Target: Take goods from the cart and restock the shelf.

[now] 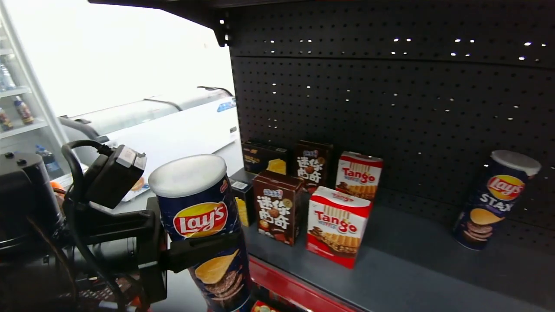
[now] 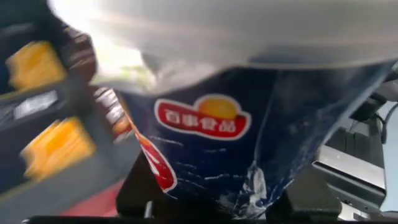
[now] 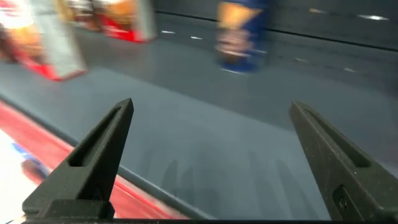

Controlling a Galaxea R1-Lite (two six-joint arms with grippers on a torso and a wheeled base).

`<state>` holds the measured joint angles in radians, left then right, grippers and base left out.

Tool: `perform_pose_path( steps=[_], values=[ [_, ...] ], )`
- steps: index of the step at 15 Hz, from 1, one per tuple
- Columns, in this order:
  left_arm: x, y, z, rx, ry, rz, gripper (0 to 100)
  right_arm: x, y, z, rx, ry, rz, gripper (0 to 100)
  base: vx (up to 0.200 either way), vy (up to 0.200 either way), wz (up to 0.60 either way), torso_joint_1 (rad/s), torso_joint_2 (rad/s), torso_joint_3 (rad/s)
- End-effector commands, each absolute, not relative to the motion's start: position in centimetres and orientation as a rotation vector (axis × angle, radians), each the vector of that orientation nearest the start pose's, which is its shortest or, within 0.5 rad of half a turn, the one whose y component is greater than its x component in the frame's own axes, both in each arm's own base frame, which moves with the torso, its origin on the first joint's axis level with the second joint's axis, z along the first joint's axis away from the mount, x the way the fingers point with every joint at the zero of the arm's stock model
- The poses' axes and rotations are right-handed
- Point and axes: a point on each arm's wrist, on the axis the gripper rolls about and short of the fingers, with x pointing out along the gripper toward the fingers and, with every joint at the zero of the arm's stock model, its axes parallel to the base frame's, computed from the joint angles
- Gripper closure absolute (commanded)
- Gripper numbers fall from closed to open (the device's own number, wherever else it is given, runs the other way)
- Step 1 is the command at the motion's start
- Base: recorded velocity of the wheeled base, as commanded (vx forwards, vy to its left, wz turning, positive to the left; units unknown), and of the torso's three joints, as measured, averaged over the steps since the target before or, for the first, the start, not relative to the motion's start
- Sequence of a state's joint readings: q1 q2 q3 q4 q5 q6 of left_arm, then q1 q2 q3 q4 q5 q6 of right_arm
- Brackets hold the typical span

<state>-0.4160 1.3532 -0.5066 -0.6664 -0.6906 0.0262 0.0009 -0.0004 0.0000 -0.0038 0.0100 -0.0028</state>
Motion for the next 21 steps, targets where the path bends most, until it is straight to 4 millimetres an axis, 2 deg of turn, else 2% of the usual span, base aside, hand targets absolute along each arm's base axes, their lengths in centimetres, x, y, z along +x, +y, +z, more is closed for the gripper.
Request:
perform_pose_path(
  steps=[1, 12, 21],
  values=[
    [17.77, -9.72, 19.59, -0.001, 0.167, -1.119, 100, -2.28, 0.02, 7.6, -0.003, -0.005, 0.012, 0, 0.0, 0.0, -0.6, -0.002, 0.0, -0.002],
    [17.36, -10.17, 19.79, 0.002, 0.158, -1.147, 100, -2.28, 0.02, 7.6, -0.003, -0.005, 0.012, 0, 0.0, 0.0, -0.6, 0.002, 0.0, 0.003],
    [17.36, -10.06, 19.62, 0.001, 0.165, -1.14, 100, -2.28, 0.02, 7.6, -0.006, -0.005, 0.012, 0, 0.0, 0.0, 0.0, 0.0, 0.0, 0.0]
  ],
)
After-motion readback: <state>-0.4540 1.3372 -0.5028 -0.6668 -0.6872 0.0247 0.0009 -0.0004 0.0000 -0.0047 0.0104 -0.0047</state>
